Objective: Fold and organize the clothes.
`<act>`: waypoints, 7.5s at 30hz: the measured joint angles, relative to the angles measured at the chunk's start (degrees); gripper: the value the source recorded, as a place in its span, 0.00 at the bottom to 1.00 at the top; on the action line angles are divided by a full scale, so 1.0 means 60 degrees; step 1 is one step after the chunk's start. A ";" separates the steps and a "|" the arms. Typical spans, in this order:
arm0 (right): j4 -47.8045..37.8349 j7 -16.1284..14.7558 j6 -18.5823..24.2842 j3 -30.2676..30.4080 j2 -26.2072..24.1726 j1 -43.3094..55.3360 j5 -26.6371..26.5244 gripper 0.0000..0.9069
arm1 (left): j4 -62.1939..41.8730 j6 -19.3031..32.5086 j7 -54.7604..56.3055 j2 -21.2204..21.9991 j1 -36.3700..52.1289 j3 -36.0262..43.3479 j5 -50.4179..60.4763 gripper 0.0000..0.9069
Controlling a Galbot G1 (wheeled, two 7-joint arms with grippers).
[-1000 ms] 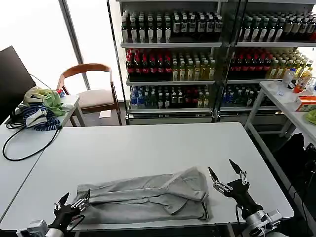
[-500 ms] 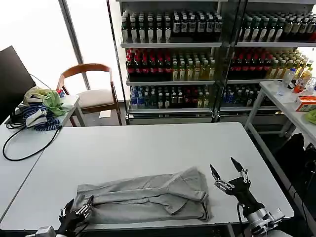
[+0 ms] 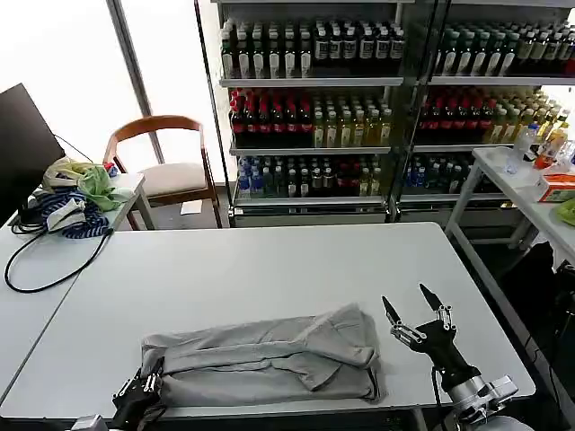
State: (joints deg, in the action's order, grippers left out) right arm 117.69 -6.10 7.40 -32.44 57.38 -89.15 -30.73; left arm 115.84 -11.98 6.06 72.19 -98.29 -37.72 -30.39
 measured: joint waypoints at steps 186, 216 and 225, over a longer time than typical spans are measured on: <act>-0.0252 -0.0085 -0.0293 0.0599 0.0125 0.0733 -0.0036 1.00 | -0.0226 -0.2186 -0.0517 -0.1854 0.1404 0.0168 -0.2298 0.03; -0.0415 -0.0041 -0.0296 0.0699 0.0034 0.1097 -0.0251 1.00 | -0.0568 -0.1828 -0.0318 -0.1741 0.1775 -0.0488 -0.2806 0.03; -0.0536 -0.0029 -0.0276 0.0849 0.0006 0.1308 -0.0316 1.00 | -0.1715 -0.2119 -0.0869 -0.2954 0.1677 -0.2270 -0.3461 0.03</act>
State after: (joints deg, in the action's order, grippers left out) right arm 114.47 -6.28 5.74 -27.35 57.42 -81.30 -32.63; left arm 105.55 -24.70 0.85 54.46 -88.23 -51.34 -51.15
